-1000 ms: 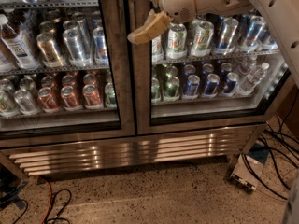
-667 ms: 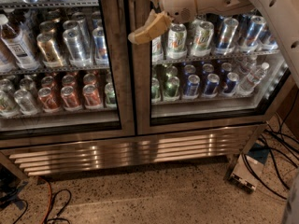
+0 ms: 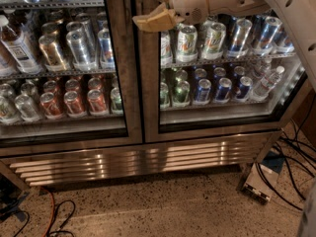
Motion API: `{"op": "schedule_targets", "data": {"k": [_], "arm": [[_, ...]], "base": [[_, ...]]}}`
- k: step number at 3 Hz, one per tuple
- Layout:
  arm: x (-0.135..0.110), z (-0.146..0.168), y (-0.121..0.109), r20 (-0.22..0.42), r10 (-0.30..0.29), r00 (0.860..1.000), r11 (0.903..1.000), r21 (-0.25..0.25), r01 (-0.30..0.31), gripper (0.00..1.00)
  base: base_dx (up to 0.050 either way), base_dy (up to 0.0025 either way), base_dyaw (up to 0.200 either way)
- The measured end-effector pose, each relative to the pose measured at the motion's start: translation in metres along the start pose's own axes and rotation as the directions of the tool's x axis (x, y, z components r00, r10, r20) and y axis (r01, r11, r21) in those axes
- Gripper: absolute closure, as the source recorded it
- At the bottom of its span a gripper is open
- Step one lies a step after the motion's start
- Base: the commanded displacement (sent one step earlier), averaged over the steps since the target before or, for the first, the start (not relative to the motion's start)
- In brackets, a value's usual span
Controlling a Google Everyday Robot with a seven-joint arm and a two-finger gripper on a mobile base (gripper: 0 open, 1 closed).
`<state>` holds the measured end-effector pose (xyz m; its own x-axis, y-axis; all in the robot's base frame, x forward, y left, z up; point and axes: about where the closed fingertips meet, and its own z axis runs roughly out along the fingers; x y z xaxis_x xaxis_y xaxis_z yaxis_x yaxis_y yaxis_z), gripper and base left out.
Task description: Open right fridge door
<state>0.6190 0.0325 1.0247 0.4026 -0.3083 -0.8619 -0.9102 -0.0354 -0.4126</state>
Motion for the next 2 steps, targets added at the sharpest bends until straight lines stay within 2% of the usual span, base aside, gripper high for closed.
{"op": "schedule_targets", "data": {"k": [1, 2], "arm": [[0.0042, -0.0014, -0.0079, 0.0, 0.0, 1.0, 1.0, 0.0, 0.0, 0.89], [0.0061, -0.003, -0.0131, 0.0, 0.0, 1.0, 1.0, 0.0, 0.0, 1.0]], "base": [[0.0, 0.0, 0.0], [0.0, 0.0, 0.0]]}}
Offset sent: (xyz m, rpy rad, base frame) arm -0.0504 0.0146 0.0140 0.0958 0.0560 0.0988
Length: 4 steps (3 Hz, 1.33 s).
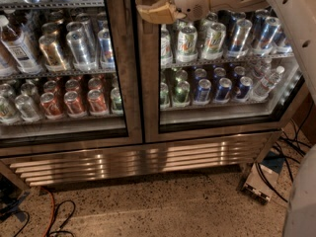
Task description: Open right fridge door
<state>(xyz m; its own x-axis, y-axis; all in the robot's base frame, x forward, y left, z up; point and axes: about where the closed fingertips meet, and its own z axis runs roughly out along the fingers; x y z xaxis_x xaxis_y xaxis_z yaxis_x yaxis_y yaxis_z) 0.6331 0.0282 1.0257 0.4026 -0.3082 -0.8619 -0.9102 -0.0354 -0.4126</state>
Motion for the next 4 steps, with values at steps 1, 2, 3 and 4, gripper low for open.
{"op": "schedule_targets", "data": {"k": [1, 2, 3, 4], "arm": [[0.0011, -0.0014, -0.0078, 0.0, 0.0, 1.0, 1.0, 0.0, 0.0, 1.0], [0.0018, -0.0024, -0.0161, 0.0, 0.0, 1.0, 1.0, 0.0, 0.0, 1.0], [0.0017, -0.0025, -0.016, 0.0, 0.0, 1.0, 1.0, 0.0, 0.0, 1.0], [0.0003, -0.0026, -0.0171, -0.003, 0.002, 1.0, 1.0, -0.002, -0.002, 1.0]], "base": [[0.0, 0.0, 0.0], [0.0, 0.0, 0.0], [0.0, 0.0, 0.0], [0.0, 0.0, 0.0]]}}
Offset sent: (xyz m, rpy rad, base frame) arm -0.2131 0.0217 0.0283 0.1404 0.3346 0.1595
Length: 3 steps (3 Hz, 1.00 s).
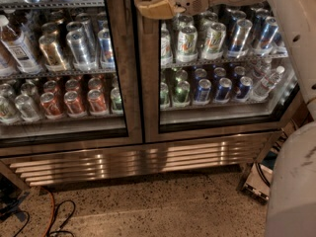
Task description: Open right fridge door
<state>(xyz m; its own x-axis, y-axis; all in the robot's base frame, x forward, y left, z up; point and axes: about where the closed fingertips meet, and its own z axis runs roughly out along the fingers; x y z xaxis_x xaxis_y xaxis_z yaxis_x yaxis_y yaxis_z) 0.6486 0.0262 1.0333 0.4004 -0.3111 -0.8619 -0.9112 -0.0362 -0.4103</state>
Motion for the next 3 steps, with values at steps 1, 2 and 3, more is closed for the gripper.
{"op": "schedule_targets", "data": {"k": [1, 2, 3], "arm": [[-0.0041, -0.0029, -0.0032, 0.003, 0.009, 1.0, 0.9999, 0.012, -0.009, 1.0], [-0.0082, -0.0057, -0.0054, 0.003, 0.019, 1.0, 0.9994, 0.028, -0.02, 1.0], [-0.0119, -0.0065, -0.0065, 0.007, 0.03, 1.0, 0.999, 0.033, -0.03, 1.0]], "base": [[0.0, 0.0, 0.0], [0.0, 0.0, 0.0], [0.0, 0.0, 0.0]]}}
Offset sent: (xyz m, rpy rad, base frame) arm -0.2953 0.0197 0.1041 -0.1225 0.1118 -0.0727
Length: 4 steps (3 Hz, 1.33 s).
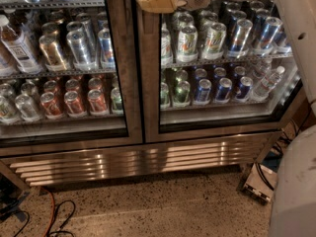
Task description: Open right fridge door
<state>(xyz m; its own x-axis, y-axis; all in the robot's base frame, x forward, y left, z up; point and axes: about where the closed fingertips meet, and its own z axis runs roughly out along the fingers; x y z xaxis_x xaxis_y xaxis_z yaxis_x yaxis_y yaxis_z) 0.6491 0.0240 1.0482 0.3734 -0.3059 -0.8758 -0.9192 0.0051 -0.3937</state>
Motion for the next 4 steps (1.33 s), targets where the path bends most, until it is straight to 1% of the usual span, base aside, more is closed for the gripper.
{"op": "schedule_targets", "data": {"k": [1, 2, 3, 4], "arm": [[0.0, 0.0, 0.0, 0.0, 0.0, 1.0, 1.0, 0.0, 0.0, 1.0], [-0.002, 0.002, -0.004, -0.007, -0.016, 1.0, 0.9998, -0.015, 0.016, 1.0], [-0.011, -0.001, -0.006, 0.011, -0.015, 1.0, 0.9999, -0.006, 0.015, 1.0], [-0.009, -0.003, -0.006, 0.01, 0.0, 1.0, 1.0, -0.006, 0.001, 1.0]], "base": [[0.0, 0.0, 0.0], [0.0, 0.0, 0.0], [0.0, 0.0, 0.0], [0.0, 0.0, 0.0]]}}
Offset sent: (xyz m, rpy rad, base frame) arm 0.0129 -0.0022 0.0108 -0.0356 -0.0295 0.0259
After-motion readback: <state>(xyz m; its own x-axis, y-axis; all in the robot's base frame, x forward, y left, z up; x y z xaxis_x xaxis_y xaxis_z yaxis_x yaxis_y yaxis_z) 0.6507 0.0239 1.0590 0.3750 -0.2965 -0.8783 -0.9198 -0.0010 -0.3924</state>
